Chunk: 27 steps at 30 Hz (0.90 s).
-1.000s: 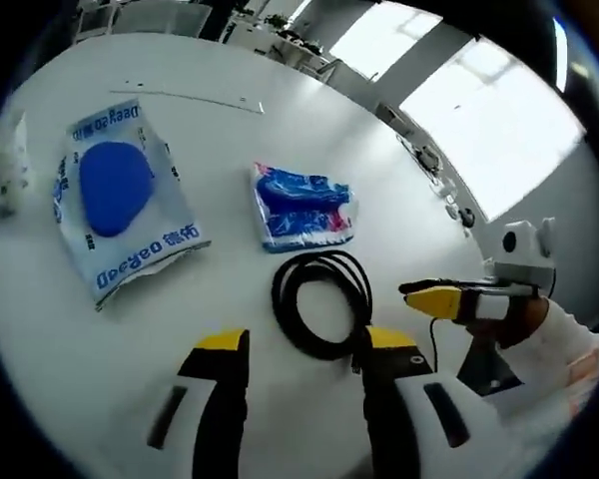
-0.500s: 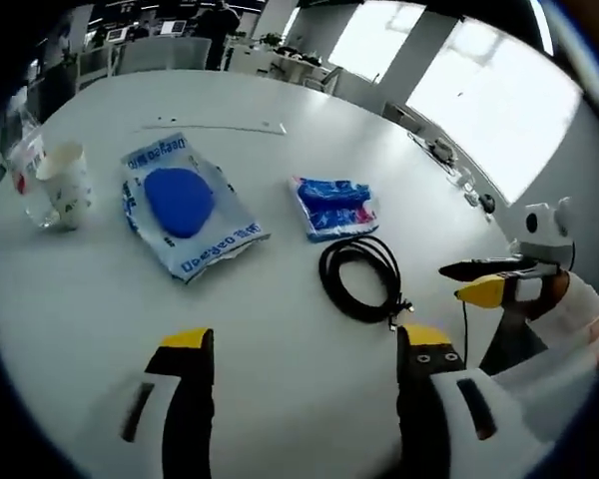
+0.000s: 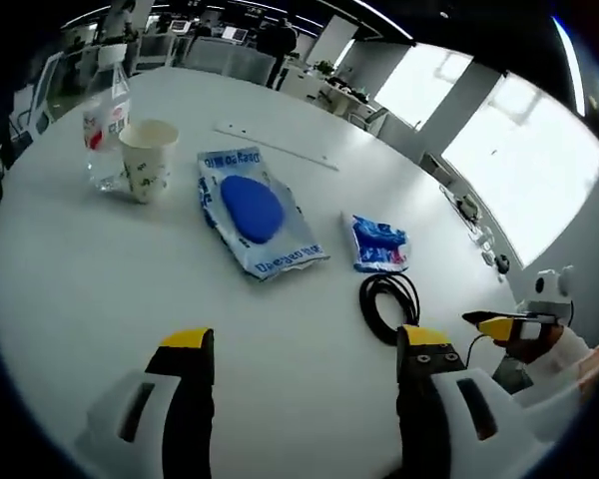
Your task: Arrange the tabletop items into an orderly group along one side of the table until the central work area is clear of visible clutter.
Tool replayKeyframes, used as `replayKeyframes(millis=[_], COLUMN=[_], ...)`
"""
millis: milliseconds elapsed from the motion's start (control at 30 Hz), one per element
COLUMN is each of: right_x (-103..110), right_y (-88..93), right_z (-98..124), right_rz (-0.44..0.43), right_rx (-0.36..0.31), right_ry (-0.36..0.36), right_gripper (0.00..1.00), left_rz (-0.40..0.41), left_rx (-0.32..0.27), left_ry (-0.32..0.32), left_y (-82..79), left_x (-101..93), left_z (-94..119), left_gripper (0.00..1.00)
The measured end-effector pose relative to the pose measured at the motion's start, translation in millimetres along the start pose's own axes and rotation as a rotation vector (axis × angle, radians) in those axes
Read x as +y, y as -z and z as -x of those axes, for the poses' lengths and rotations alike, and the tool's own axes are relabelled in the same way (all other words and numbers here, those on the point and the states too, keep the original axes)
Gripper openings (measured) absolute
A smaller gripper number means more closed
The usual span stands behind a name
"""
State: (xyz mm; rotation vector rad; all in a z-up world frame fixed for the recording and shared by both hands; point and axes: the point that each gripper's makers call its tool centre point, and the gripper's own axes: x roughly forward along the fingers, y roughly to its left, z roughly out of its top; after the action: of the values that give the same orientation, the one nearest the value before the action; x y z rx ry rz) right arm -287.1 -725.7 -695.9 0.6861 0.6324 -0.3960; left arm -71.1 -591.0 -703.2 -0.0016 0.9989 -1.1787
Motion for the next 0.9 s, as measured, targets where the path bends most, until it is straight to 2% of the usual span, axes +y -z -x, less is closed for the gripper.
replayKeyframes(millis=[200,333,467,533,667,767,900], right_x=[6.3,13.1,12.0,8.9,0.7,-1.2,6.9], right_y=[-5.5,-9.1,2.0,8.9,11.2,7.2,-1.8], right_z=[-7.9,-8.7,-9.2,-5.4,-0.3,-1.9,-7.3], right_rz=[0.026,0.015,-0.030,-0.041,-0.076,-0.100,-0.103], right_rx=[0.025,0.006,0.008,0.021,0.010,-0.002,-0.014], right_ry=[-0.020,-0.034,-0.059,-0.050,-0.029,-0.028,-0.042], right_gripper=[0.64,0.64,0.64,0.63,0.62,0.61,0.60], left_rz=[0.009,0.033,0.020,0.023,0.046,0.065,0.068], left_rx=[-0.028,-0.032,-0.017,-0.015,-0.023,-0.019,-0.022], left_ry=[-0.011,-0.012,-0.016,-0.013,-0.007,-0.001,0.015], left_y=[-5.2,-7.1,-8.1,-9.4,-12.2,-10.0,-8.1], left_x=[7.6,11.1,14.5,14.2,12.4,7.6,-1.0], left_z=[6.1,8.2,6.8,6.5,4.4,0.0,-3.3], left_gripper=[0.77,0.77,0.77,0.77,0.77,0.77,0.76])
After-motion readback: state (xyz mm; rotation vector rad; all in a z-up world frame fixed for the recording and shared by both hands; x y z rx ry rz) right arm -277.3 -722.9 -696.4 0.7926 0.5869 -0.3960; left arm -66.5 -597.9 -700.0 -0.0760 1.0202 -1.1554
